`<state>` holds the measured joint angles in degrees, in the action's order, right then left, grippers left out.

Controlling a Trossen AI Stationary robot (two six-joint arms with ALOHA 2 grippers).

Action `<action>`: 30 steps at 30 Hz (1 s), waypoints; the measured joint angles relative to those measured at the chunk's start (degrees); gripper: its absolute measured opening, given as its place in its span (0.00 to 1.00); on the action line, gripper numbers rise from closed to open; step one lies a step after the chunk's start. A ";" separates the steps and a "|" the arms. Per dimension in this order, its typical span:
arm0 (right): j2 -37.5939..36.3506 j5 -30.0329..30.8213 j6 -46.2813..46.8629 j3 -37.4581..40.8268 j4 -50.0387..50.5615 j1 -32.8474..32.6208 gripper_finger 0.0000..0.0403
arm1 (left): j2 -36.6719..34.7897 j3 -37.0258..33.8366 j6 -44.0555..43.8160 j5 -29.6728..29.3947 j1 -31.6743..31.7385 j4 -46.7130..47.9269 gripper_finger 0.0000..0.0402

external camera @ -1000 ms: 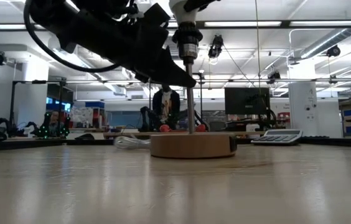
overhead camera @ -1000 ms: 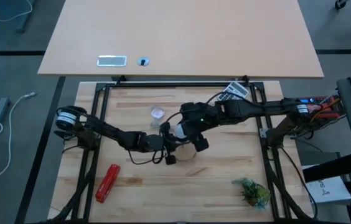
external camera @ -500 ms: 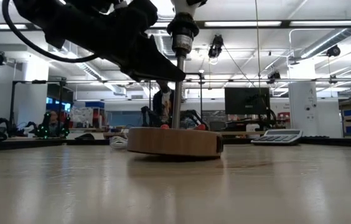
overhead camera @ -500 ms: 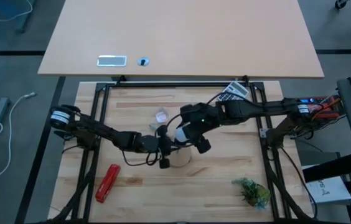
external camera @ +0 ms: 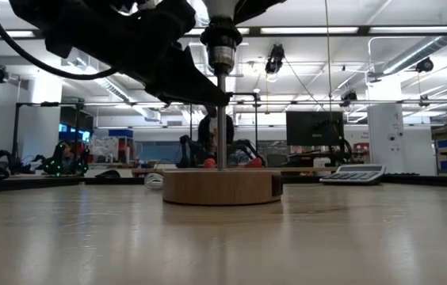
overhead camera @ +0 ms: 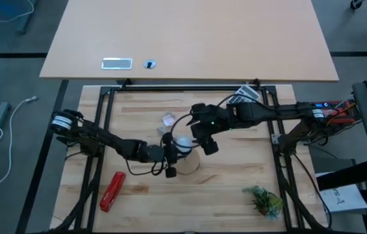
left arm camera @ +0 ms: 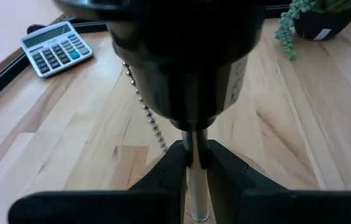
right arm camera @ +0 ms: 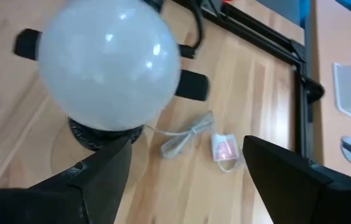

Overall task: Screw lightbulb
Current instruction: Remove the lightbulb from the brown lamp

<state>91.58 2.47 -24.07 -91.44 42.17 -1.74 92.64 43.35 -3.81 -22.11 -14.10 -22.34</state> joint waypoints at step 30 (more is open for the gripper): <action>-2.00 -1.43 9.12 -0.11 -2.07 -1.65 0.85 | 0.00 -3.63 -2.60 -1.22 0.26 -4.87 0.08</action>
<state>89.58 1.04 -14.95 -91.55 40.10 -3.39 92.64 39.72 -6.41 -23.33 -13.85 -27.20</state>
